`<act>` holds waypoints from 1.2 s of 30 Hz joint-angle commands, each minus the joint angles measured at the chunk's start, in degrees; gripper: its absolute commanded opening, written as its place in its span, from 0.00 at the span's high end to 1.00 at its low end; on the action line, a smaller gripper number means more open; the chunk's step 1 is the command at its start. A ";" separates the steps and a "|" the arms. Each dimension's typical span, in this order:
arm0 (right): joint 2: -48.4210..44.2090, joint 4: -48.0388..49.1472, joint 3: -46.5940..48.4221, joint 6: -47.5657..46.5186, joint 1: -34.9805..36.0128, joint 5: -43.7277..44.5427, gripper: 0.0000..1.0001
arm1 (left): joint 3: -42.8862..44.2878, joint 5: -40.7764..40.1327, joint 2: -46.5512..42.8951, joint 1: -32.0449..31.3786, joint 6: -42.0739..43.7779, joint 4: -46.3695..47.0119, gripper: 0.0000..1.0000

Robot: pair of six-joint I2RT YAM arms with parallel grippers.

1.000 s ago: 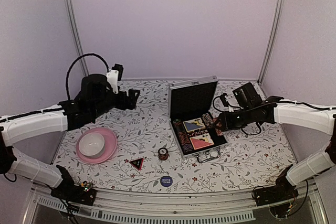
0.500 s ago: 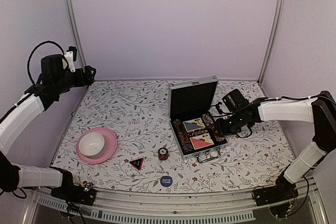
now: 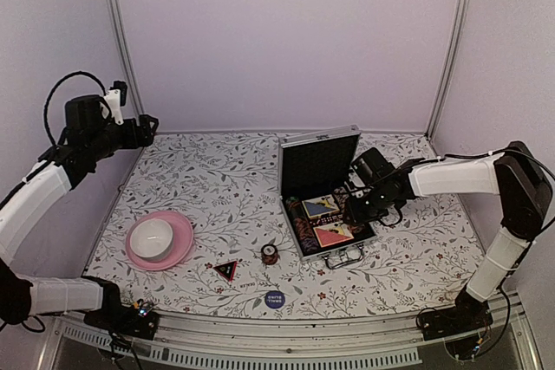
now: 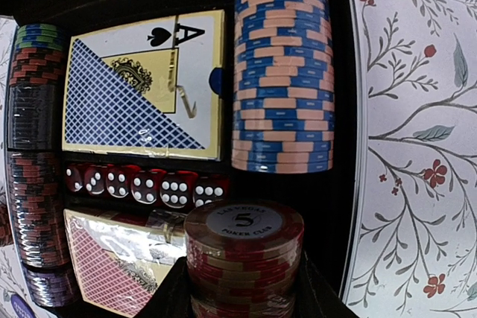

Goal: Pack up texas hold em set

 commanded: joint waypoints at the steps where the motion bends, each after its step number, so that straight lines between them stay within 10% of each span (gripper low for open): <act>1: 0.28 0.01 2.23 -0.15 0.51 3.60 0.66 | -0.62 1.00 -0.69 0.59 0.59 0.70 0.03; 36: 4.13 -1.46 7.32 1.34 0.50 6.70 0.56 | -0.93 2.89 0.78 0.59 -0.03 0.88 0.03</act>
